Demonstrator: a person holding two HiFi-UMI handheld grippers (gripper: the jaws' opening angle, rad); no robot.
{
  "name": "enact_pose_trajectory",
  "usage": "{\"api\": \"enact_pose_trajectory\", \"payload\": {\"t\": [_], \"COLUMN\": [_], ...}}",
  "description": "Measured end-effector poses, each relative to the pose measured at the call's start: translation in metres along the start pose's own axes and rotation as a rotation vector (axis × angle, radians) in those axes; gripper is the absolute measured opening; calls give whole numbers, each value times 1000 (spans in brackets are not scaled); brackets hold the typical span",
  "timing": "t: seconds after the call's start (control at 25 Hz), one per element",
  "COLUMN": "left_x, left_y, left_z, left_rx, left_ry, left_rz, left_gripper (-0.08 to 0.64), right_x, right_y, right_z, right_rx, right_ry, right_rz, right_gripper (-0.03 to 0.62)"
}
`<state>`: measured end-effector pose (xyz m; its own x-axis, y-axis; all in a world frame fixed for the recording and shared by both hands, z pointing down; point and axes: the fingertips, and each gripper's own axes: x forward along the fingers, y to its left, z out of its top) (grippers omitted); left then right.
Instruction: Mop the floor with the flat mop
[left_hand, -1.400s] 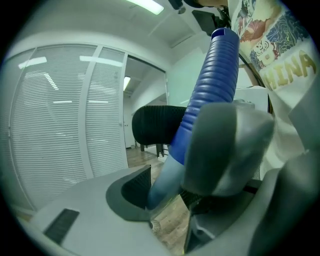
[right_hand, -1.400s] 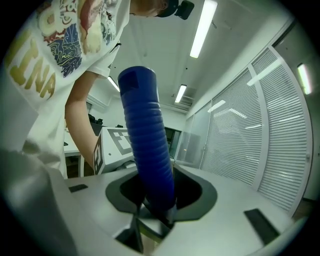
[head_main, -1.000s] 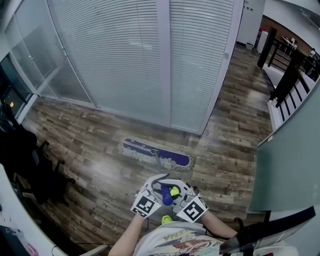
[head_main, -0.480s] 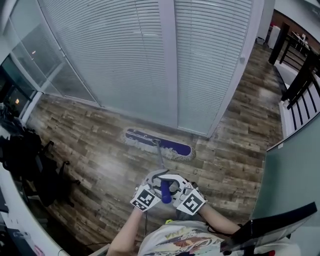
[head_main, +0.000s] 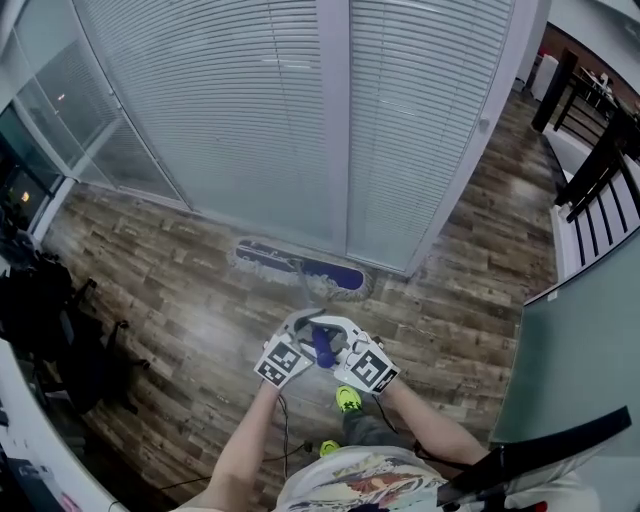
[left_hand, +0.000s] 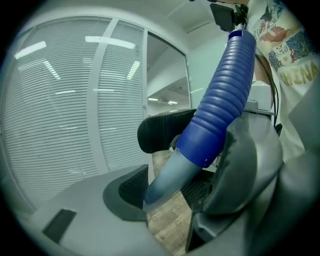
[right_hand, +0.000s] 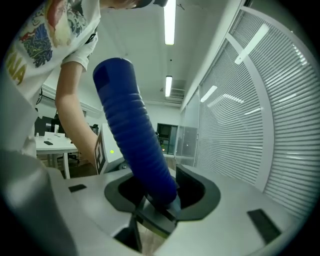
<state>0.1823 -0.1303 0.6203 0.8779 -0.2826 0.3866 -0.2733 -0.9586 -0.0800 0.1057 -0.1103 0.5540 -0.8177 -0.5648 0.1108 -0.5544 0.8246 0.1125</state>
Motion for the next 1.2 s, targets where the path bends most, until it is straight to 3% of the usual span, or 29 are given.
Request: {"api": "enact_pose_trajectory", "payload": {"t": [0.36, 0.84, 1.2], "left_x": [-61, -179, -212], "left_y": [-82, -279, -397], "left_z": [-10, -46, -45], "left_rx": [-32, -61, -79], "left_ry": [-20, -29, -3], "left_rz": [18, 22, 40], "left_gripper": [163, 166, 167], "right_x": [-27, -100, -176], "right_y": [99, 320, 418], "right_z": [14, 26, 35], "right_rx": [3, -27, -28], "right_ry": [17, 40, 38], "right_rz": [15, 18, 44], "right_gripper": [156, 156, 156]}}
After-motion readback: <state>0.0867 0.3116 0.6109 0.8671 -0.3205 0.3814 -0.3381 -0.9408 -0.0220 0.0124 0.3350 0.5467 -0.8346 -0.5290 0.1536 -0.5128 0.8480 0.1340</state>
